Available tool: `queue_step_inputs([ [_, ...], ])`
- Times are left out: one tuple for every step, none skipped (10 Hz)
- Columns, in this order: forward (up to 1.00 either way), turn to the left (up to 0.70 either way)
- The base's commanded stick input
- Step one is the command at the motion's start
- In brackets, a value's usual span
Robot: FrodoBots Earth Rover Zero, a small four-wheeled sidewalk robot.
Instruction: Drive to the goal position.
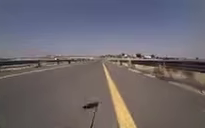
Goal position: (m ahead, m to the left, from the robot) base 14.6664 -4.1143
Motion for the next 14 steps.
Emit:
queue_step_inputs([
  [1.00,-0.01],
  [1.00,-0.01],
  [1.00,-0.01],
  [1.00,-0.01],
  [1.00,-0.01],
  [1.00,-0.01],
  [1.00,-0.01],
  [1.00,-0.01],
  [1.00,-0.01],
  [1.00,-0.01],
  [1.00,-0.01],
  [1.00,-0.01],
  [1.00,-0.01],
  [1.00,-0.01],
])
